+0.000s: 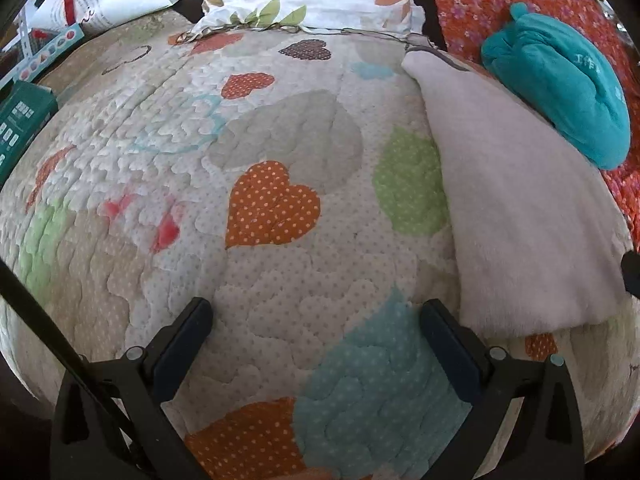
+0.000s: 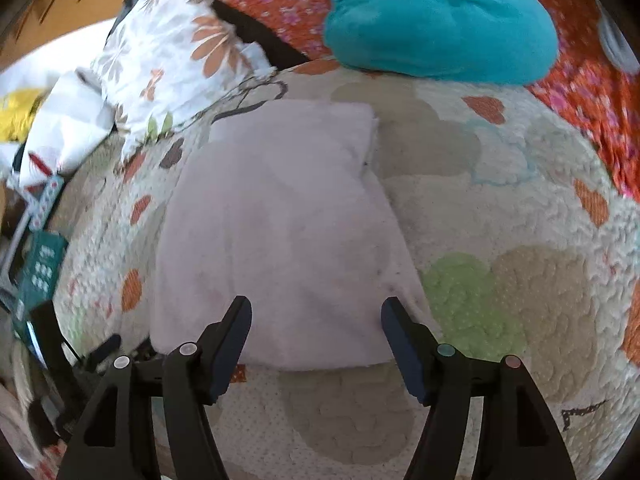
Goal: Fold small clothes
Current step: 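Release the folded cardigan and pull both grippers back from it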
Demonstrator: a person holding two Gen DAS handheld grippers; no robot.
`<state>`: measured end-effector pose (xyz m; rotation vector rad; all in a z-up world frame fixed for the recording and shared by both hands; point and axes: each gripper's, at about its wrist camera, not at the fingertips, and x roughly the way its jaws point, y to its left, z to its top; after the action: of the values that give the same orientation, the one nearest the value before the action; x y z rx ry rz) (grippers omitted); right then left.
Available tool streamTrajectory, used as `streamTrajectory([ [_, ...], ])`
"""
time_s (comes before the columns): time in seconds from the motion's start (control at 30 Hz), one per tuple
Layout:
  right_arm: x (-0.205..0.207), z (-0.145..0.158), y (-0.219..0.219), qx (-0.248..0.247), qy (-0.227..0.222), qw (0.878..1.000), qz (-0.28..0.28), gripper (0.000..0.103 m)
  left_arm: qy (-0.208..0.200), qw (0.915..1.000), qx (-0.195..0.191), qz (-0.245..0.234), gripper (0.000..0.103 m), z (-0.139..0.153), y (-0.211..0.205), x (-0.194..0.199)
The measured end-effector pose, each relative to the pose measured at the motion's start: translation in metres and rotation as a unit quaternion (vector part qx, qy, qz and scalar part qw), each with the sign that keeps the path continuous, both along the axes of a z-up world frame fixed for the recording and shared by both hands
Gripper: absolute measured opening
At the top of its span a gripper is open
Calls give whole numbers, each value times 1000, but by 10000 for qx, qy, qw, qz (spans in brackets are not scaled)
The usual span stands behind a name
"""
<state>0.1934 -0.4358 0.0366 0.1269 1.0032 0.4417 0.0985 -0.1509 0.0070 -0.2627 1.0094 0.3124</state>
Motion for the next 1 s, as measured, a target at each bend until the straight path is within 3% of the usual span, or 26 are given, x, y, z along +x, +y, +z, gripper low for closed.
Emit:
streamTrajectory([
  [0.17, -6, 5, 9, -378, -350, 9986, 69, 73, 190, 9996, -144, -115, 103, 7, 3, 4],
  [0.33, -7, 6, 4, -432, -405, 9982, -86, 73, 0, 9995, -300, -138, 103, 25, -3, -6],
  [0.57, -8, 7, -3, -523, -471, 9971, -277, 73, -322, 9983, -77, -480, 103, 50, -20, -15],
  [1.0, -13, 11, 3, -796, -713, 9938, -296, 74, -234, 9987, -64, -456, 103, 50, -19, -15],
])
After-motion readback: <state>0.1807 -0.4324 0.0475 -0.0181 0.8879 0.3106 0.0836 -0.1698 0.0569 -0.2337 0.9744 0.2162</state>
